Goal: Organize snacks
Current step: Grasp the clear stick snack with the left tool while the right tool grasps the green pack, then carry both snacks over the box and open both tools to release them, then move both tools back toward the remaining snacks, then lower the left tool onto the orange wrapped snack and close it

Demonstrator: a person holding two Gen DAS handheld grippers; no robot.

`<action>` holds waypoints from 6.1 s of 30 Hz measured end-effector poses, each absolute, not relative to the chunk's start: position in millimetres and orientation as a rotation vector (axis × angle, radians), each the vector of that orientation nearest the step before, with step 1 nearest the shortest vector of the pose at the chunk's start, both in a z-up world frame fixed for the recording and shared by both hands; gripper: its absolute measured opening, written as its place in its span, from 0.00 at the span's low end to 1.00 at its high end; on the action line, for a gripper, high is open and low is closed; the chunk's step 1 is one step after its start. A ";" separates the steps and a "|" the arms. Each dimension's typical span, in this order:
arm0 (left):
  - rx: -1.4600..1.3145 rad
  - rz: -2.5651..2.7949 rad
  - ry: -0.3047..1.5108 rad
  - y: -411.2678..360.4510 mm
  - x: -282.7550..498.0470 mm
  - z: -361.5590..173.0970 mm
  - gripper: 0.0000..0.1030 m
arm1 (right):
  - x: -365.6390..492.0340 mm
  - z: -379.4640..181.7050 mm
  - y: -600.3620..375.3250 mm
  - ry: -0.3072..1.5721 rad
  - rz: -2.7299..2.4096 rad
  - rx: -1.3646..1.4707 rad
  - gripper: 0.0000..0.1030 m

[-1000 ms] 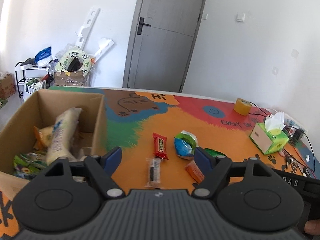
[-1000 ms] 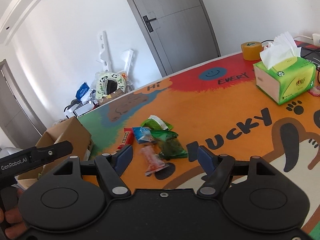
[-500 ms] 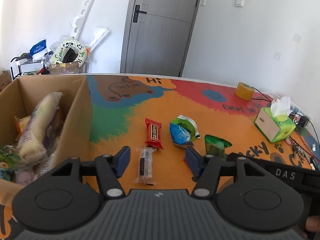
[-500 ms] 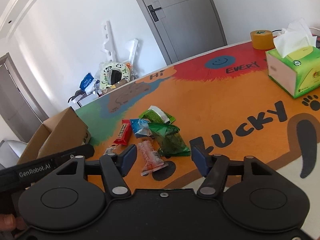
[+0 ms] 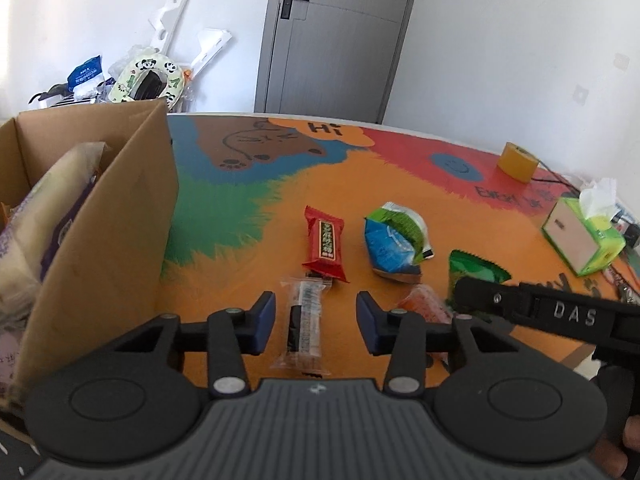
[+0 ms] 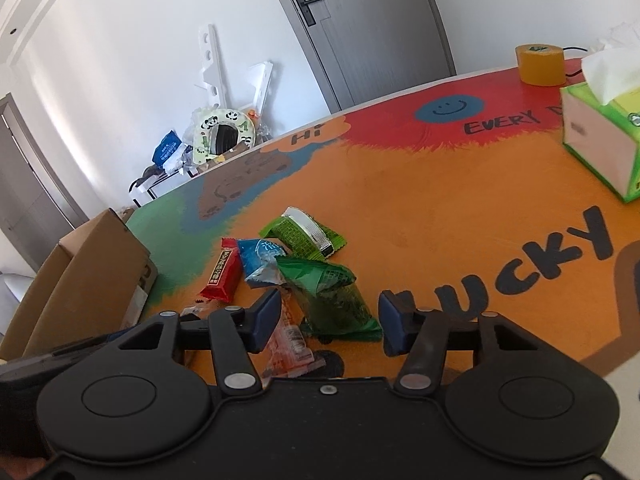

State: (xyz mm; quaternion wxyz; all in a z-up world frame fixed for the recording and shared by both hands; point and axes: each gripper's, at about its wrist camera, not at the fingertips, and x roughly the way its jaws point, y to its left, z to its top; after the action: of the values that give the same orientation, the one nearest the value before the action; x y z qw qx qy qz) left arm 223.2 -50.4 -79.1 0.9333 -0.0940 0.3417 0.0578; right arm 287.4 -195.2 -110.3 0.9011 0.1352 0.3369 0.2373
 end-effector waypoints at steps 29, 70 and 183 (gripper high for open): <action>-0.195 0.071 0.559 -48.2 181.0 -29.7 0.17 | 240.6 -70.0 -194.8 0.572 0.502 0.286 0.27; -0.306 0.323 0.449 106.4 141.3 10.7 0.17 | 222.4 -19.6 -72.4 0.499 0.721 0.192 0.27; -0.180 0.035 0.682 -82.5 223.8 -39.9 0.83 | 240.1 -93.3 -247.8 0.660 0.353 0.338 1.00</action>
State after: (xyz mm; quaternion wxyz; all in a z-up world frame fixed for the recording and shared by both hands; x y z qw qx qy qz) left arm 223.8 -82.5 -39.9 0.9383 -0.0881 0.3340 0.0169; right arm 240.1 -247.8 -93.3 0.9168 0.1641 0.3210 0.1715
